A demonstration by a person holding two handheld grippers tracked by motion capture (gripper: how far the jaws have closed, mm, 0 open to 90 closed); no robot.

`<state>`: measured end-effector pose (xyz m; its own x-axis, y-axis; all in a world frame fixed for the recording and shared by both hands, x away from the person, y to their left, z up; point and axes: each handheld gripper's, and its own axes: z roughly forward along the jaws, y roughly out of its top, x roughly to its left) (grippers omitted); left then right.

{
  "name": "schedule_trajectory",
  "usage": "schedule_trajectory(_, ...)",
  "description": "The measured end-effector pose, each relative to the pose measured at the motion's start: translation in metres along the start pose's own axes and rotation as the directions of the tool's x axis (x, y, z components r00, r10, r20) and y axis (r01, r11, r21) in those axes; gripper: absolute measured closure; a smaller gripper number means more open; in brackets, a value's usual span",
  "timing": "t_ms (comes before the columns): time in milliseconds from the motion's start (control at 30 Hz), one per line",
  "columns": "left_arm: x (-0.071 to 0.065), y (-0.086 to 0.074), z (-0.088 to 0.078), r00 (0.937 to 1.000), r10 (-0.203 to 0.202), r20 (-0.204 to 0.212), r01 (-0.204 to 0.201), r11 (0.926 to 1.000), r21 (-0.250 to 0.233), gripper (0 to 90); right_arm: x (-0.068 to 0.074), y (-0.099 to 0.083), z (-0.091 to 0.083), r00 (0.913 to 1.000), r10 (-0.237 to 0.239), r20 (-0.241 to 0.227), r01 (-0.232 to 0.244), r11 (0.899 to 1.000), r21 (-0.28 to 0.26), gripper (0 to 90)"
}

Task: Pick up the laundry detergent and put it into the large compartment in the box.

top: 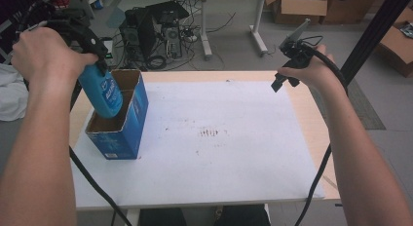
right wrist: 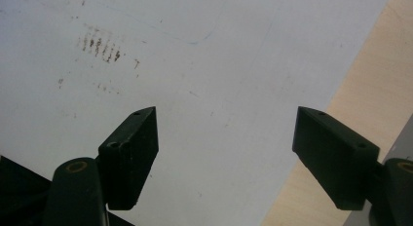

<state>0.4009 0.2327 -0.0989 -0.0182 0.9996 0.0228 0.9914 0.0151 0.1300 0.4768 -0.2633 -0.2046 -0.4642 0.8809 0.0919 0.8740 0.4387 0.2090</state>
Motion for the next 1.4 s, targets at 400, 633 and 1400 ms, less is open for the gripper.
schedule_trajectory(400, 0.004, 0.003, 0.024, 0.9999, -0.008, -0.007, 0.008, 0.9996, 0.028, 38.2, -0.002, -0.002, 0.001, 0.9999, -0.014, 0.005, 0.014, 1.000, -0.005, 25.2)
schedule_trajectory(633, 0.006, 0.005, 0.047, 0.9999, -0.008, -0.012, 0.009, 0.9986, 0.052, 38.2, -0.002, -0.002, 0.004, 0.9999, -0.009, 0.005, 0.009, 1.000, 0.002, 25.2)
schedule_trajectory(1400, 0.008, 0.008, 0.134, 0.9999, -0.009, 0.012, 0.008, 0.9902, 0.140, 38.2, -0.002, -0.001, 0.008, 0.9998, -0.015, 0.012, 0.014, 1.000, 0.016, 25.2)
